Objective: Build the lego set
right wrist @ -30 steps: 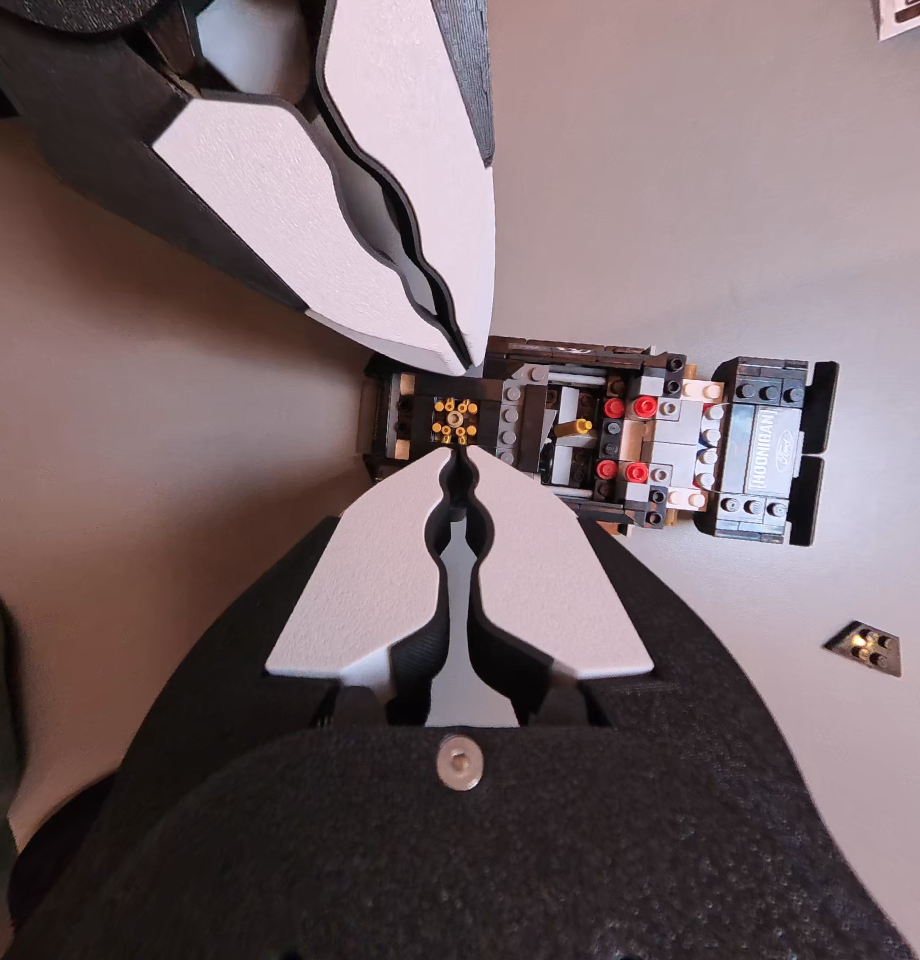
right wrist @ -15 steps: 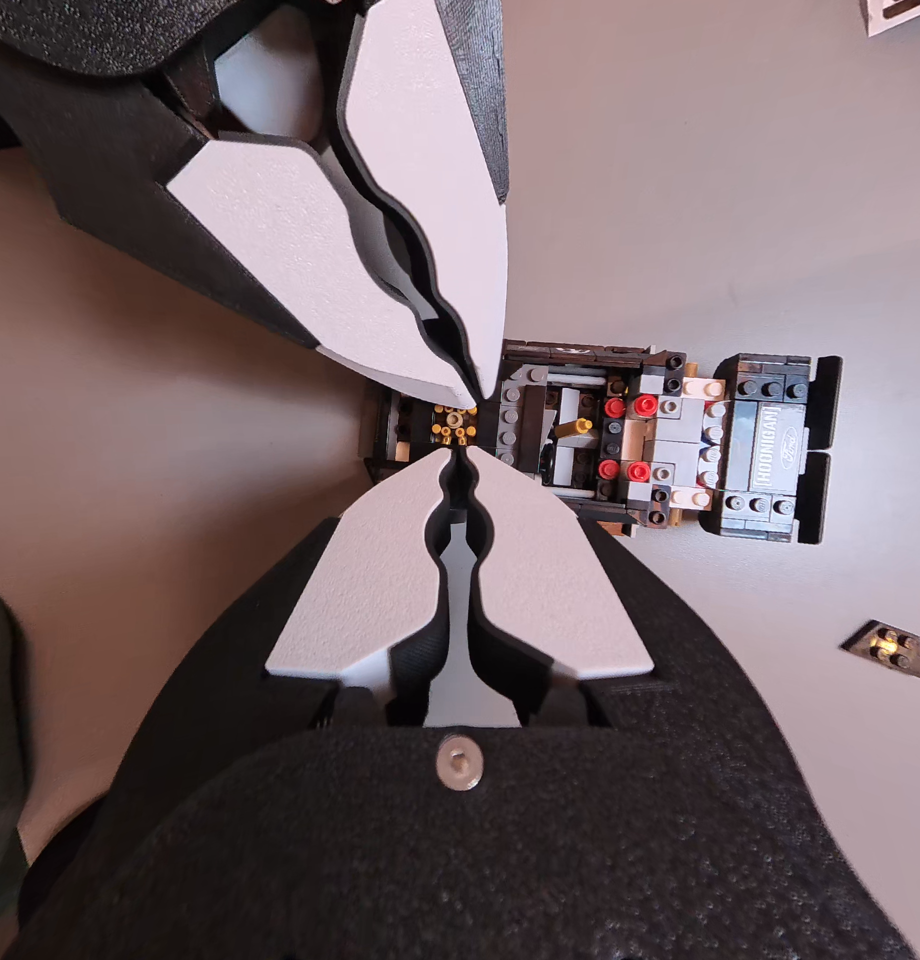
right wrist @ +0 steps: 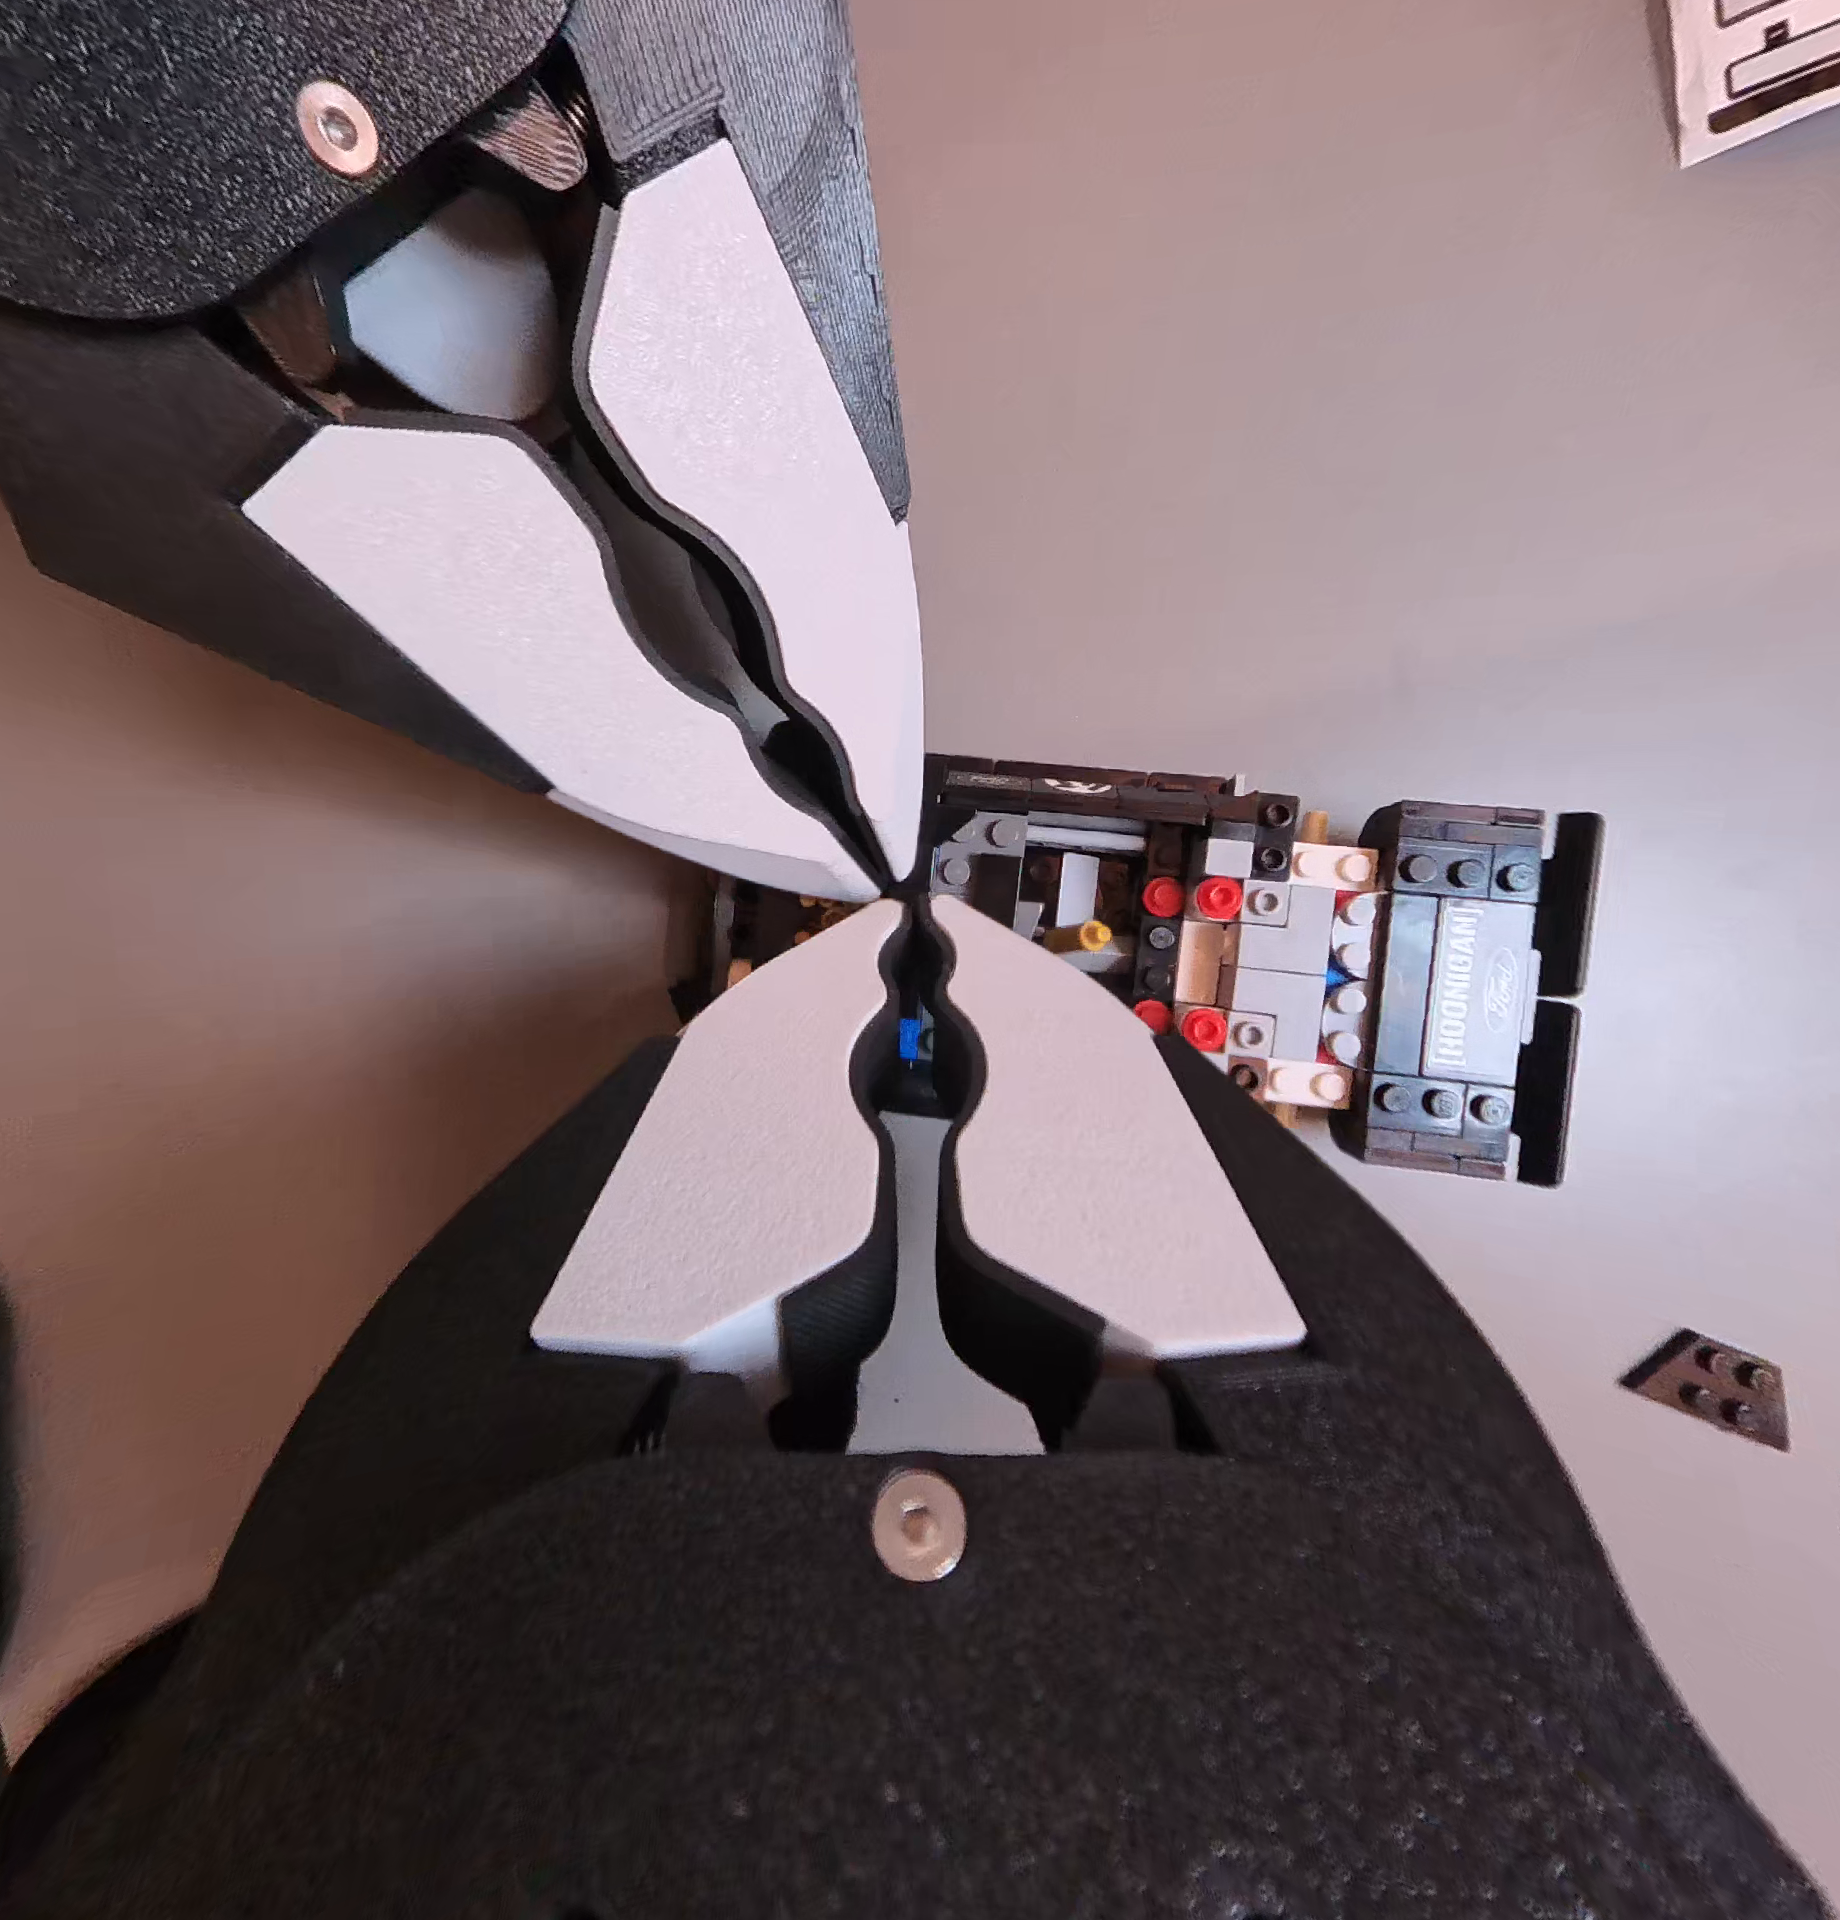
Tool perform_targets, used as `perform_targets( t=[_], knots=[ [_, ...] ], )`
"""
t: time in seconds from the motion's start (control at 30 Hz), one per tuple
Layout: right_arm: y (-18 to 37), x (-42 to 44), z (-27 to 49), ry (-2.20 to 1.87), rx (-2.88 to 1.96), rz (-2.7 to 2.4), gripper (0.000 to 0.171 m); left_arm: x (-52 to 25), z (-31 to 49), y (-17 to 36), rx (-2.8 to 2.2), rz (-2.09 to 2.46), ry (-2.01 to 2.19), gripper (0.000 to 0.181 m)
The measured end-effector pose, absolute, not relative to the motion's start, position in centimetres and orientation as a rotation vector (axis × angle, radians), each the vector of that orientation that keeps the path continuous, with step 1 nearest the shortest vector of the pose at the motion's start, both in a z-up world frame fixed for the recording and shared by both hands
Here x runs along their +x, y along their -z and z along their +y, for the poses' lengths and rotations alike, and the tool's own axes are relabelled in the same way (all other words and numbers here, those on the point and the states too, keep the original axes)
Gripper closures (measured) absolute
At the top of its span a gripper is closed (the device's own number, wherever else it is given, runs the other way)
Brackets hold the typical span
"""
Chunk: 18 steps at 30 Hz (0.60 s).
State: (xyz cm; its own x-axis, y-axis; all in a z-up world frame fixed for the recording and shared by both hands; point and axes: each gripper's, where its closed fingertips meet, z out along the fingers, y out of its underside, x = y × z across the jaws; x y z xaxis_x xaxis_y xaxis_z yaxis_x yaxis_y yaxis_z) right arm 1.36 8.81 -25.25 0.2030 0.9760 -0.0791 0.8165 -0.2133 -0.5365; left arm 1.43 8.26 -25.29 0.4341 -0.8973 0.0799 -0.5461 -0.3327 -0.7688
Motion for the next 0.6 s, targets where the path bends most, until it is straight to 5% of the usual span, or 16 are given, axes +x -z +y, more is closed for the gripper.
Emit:
perform_targets(
  t=[0.6],
  knots=[
    [24.5,1.59,9.02,-0.587,-2.09,-1.593,0.171,1.48,8.32,25.11,-2.003,1.167,0.686,0.18]
  ],
)
